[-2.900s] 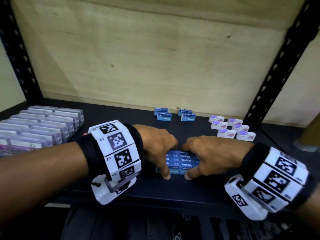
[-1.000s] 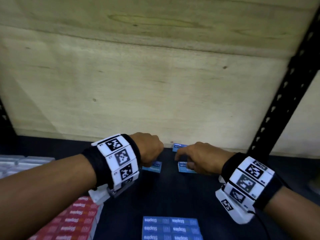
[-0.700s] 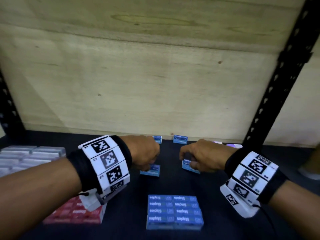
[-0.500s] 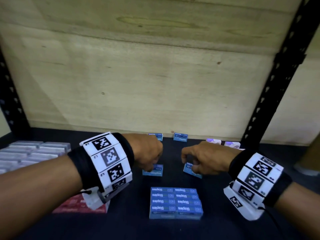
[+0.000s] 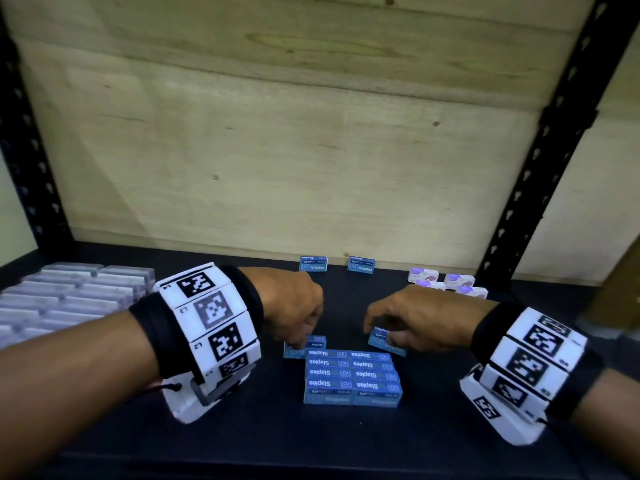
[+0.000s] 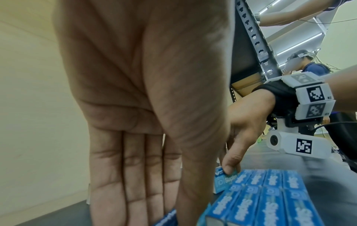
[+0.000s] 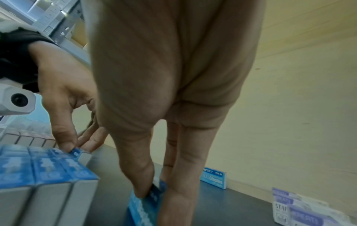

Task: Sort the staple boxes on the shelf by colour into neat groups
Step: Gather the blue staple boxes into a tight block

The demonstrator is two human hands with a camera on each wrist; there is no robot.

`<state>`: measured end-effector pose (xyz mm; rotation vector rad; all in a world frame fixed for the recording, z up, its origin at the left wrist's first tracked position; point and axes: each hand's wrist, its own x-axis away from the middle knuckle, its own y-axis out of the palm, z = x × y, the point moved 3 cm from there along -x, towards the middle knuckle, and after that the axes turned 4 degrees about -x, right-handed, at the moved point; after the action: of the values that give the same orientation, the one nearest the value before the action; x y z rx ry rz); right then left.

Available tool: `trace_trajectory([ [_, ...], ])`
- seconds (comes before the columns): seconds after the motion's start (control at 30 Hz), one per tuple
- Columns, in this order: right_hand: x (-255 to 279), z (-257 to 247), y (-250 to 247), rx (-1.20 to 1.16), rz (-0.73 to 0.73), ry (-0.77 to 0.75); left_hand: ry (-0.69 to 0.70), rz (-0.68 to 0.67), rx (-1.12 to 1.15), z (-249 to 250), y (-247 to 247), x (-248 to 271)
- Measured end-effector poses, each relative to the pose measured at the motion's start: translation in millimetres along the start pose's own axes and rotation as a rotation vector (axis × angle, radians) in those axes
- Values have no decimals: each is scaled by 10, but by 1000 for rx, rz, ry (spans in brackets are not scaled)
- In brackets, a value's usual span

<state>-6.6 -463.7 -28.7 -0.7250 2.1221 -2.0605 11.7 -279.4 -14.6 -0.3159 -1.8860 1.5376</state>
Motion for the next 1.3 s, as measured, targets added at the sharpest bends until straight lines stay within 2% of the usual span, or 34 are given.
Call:
trace_trajectory([
  [0.43,147,35,77,-372,-39,-8,31,-57,268,-55,42,18],
  [0.93,3,-116,40,-347,-48,-50,66,-76,268,89,-2,-125],
  [1.3,-117,-112,-45,-325,-123,-22,94,-132,311,44,-45,-250],
])
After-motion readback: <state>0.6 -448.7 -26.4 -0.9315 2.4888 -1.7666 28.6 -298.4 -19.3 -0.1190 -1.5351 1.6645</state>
